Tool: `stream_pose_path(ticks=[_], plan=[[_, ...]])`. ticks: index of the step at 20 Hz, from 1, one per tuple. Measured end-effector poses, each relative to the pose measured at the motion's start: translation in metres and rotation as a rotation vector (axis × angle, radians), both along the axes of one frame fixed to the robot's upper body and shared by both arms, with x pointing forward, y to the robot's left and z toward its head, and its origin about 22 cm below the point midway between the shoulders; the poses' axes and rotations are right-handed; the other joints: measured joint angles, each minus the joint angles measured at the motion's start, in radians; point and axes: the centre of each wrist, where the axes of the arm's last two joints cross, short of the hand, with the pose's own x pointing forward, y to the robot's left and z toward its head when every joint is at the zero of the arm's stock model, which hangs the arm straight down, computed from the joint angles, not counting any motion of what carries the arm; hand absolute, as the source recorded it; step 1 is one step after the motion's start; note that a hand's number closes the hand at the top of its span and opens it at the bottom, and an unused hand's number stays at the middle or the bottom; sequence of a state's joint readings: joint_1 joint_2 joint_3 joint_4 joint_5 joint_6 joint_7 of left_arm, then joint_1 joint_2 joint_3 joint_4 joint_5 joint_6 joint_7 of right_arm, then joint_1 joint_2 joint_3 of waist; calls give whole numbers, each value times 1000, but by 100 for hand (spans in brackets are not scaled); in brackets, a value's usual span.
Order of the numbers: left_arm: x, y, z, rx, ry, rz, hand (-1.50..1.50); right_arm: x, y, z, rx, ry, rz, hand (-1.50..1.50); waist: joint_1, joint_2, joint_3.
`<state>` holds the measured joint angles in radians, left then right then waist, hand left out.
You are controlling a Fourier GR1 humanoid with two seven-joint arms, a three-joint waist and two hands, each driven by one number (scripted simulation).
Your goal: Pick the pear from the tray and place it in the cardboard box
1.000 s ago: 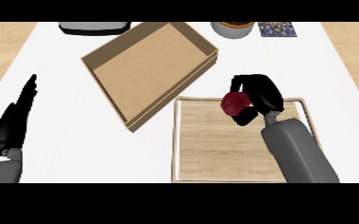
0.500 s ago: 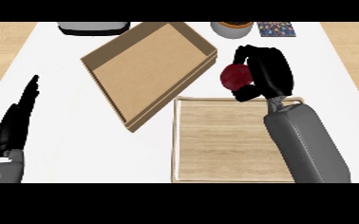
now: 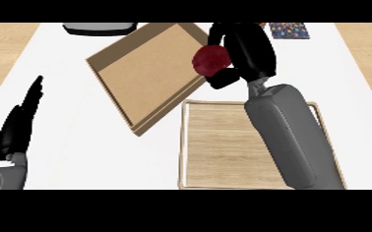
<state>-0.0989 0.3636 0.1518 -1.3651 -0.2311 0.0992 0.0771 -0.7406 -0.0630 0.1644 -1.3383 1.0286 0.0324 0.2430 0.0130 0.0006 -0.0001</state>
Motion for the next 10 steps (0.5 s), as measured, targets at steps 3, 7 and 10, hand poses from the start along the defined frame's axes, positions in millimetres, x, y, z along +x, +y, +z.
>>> stream_pose_path(ticks=[3, 7, 10], plan=[[3, 5, 2, -2, 1, -7, 0, 14, 20, 10, 67, 14, 18, 150, 7, 3, 0], [7, 2, 3, -6, -2, -14, 0, 29, 49, 27, 135, 31, 19, 150, 18, 5, 0], [12, -1, 3, -9, -2, -23, 0, 43, 63, 36, 192, 61, 0, 150, 31, 9, -1]])
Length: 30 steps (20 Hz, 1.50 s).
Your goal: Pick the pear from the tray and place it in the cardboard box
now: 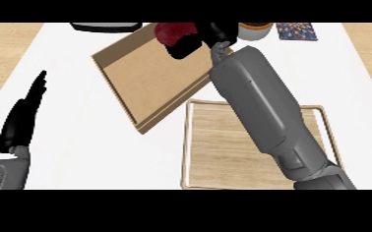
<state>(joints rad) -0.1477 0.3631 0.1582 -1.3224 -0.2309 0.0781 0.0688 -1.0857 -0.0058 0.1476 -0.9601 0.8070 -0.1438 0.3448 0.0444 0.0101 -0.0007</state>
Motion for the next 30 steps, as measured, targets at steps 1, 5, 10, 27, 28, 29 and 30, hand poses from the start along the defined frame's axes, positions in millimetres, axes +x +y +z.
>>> stream_pose_path(ticks=[1, 5, 10, 27, 28, 29, 30], plan=[[1, -2, -1, 1, -4, -6, 0, 5, 3, 1, 16, 16, -6, 150, 5, 2, 0], [4, -11, -2, 5, -11, -26, 0, 20, 13, -1, 62, 56, -18, 150, 22, 7, 0], [10, -15, 2, 5, -23, -48, 0, 33, 19, -5, 78, 89, -41, 150, 45, 14, -1], [27, -33, 7, 4, -43, -113, 0, 49, 2, -44, 178, 243, -184, -150, 113, 42, -1], [27, -34, 7, 4, -41, -117, 0, 49, 1, -45, 191, 232, -182, -150, 115, 41, -1], [28, -33, 8, 4, -41, -117, 0, 49, 1, -44, 207, 212, -176, -150, 115, 42, -1], [28, -34, 5, 4, -39, -118, 0, 49, 1, -45, 224, 191, -173, -150, 116, 42, -1]])
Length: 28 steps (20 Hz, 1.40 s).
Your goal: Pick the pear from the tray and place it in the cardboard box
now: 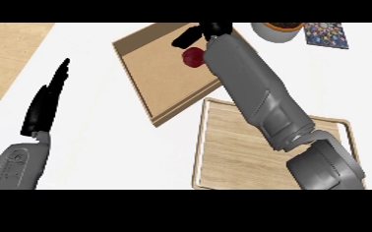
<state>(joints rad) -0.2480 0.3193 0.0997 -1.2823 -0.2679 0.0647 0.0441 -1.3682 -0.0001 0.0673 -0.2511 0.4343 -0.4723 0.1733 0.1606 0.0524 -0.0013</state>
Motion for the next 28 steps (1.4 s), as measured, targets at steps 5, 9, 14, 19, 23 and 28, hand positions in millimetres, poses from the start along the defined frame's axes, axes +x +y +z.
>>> stream_pose_path(ticks=[5, 9, 14, 19, 23, 28], plan=[[0, 2, 3, 1, 0, 10, 0, 1, -1, 5, 113, -121, -19, -150, -12, -5, 1], [-5, 8, 0, 0, 1, 35, 0, 2, -4, 11, 235, -189, -45, -150, -36, -11, 2], [-11, 18, -1, -2, 9, 65, 0, 7, -23, 8, 347, -223, -38, -150, -69, -19, 2], [-19, 27, -5, -2, 22, 97, 0, 15, -64, 0, 395, -238, -50, -150, -100, -33, 0], [-28, 37, -5, 0, 33, 117, 0, 17, -94, -8, 405, -252, -47, -150, -118, -47, -3], [-35, 41, -9, 2, 37, 136, 0, 14, -146, -25, 392, -230, -65, -150, -138, -51, -1]])
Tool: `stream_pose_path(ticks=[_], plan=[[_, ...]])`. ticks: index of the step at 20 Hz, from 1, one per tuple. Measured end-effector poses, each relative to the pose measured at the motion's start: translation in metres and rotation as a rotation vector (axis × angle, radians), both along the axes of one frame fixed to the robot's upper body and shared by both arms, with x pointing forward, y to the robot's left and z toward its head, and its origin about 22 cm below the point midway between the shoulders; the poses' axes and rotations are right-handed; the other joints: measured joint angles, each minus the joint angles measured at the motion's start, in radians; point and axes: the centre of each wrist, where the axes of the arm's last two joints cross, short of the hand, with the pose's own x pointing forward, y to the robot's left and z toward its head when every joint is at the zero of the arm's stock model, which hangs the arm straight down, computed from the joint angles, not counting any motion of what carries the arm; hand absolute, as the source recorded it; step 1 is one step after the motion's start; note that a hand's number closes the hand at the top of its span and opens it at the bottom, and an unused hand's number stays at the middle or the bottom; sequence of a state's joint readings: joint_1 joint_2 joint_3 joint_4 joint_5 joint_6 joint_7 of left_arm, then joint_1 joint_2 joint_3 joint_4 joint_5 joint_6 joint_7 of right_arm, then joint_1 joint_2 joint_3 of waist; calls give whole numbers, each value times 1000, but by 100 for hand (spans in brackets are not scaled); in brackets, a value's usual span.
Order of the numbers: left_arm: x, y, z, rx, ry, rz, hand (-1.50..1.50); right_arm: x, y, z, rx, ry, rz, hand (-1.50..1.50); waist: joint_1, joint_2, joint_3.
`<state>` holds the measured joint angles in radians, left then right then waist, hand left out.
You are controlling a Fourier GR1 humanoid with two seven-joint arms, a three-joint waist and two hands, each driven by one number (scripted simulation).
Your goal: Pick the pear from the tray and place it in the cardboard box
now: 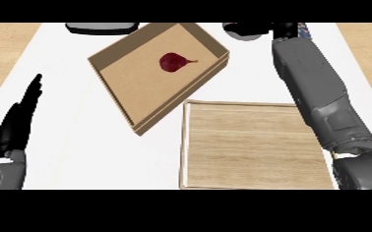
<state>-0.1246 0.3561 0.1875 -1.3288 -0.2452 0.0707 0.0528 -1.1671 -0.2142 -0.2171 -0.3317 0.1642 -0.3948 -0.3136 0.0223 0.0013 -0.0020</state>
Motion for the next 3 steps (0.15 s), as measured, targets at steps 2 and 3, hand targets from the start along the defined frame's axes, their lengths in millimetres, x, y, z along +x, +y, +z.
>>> stream_pose_path(ticks=[2, 3], plan=[[-2, 4, -1, 5, 3, 10, 0, -2, -23, -2, -19, 4, 24, -150, -8, -4, -2], [-5, 5, -2, 0, 4, 13, 0, -4, -32, -4, -35, 1, 36, -150, -8, -7, -3]])
